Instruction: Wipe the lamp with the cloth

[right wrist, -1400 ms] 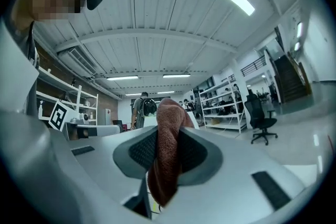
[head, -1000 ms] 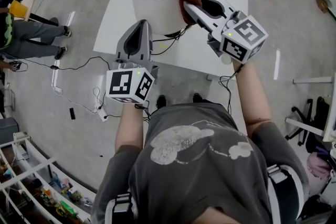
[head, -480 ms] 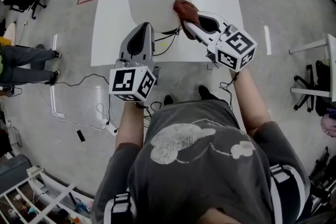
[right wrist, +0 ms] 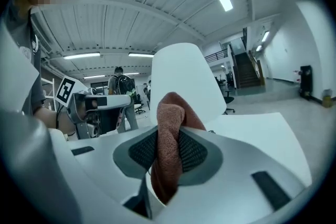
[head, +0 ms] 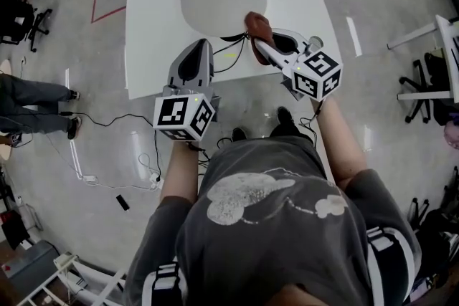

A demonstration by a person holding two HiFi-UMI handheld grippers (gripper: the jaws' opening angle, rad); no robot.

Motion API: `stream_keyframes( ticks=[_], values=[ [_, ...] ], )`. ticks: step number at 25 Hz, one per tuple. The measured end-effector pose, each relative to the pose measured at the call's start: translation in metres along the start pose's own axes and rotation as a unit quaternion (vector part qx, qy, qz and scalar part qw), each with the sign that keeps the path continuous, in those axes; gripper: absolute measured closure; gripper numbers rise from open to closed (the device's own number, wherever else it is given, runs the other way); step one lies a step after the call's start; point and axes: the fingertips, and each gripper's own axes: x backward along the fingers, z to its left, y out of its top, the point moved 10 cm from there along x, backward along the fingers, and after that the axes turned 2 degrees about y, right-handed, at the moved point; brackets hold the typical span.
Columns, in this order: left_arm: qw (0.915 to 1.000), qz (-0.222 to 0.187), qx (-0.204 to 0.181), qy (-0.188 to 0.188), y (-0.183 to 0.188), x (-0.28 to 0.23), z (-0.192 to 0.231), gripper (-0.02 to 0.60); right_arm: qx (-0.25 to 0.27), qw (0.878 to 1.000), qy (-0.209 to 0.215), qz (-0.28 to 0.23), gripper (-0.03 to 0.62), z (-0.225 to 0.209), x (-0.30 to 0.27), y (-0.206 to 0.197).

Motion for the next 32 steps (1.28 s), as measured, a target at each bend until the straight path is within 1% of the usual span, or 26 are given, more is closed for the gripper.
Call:
stream_keyframes(
  ticks=[5, 8, 10, 13, 15, 19, 22, 24, 26, 29, 32],
  values=[
    [0.9998, 0.015, 0.005, -0.009, -0.005, 0.012, 0.014, 0.574, -0.028, 0.999, -0.025, -0.003, 0.503, 0.016, 0.002, -0.016],
    [0.9999, 0.015, 0.002, -0.008, -0.005, 0.014, 0.012, 0.574, -0.033, 0.999, -0.025, -0.006, 0.503, 0.020, 0.008, -0.018],
    [0.9999, 0.008, 0.001, -0.006, -0.001, 0.011, 0.006, 0.574, -0.029, 0.999, -0.020, -0.014, 0.503, 0.017, 0.014, -0.011],
    [0.9999, -0.010, -0.011, -0.004, 0.015, 0.005, -0.002, 0.574, -0.014, 0.999, -0.012, -0.041, 0.503, 0.012, 0.022, 0.016],
    [0.9995, -0.025, -0.020, -0.004, 0.030, 0.004, -0.010, 0.574, 0.000, 0.998, -0.002, -0.068, 0.503, 0.010, 0.027, 0.038],
    [0.9981, -0.049, -0.037, 0.005, 0.058, 0.005, -0.022, 0.574, 0.023, 0.991, 0.026, -0.131, 0.503, 0.006, 0.034, 0.086],
    [0.9967, -0.065, -0.048, 0.009, 0.074, 0.005, -0.025, 0.574, 0.038, 0.985, 0.045, -0.159, 0.503, 0.006, 0.031, 0.113],
    [0.9959, -0.068, -0.059, 0.008, 0.084, 0.006, -0.021, 0.574, 0.046, 0.984, 0.048, -0.163, 0.503, 0.010, 0.022, 0.123],
    [0.9956, -0.069, -0.062, 0.006, 0.092, 0.010, -0.009, 0.574, 0.049, 0.985, 0.045, -0.161, 0.503, 0.019, 0.010, 0.127],
    [0.9963, -0.066, -0.054, -0.001, 0.093, 0.016, 0.010, 0.574, 0.048, 0.987, 0.044, -0.147, 0.503, 0.036, -0.006, 0.121],
    [0.9974, -0.051, -0.045, -0.024, 0.084, 0.011, 0.022, 0.574, 0.045, 0.990, 0.028, -0.129, 0.503, 0.045, -0.013, 0.106]
  ],
)
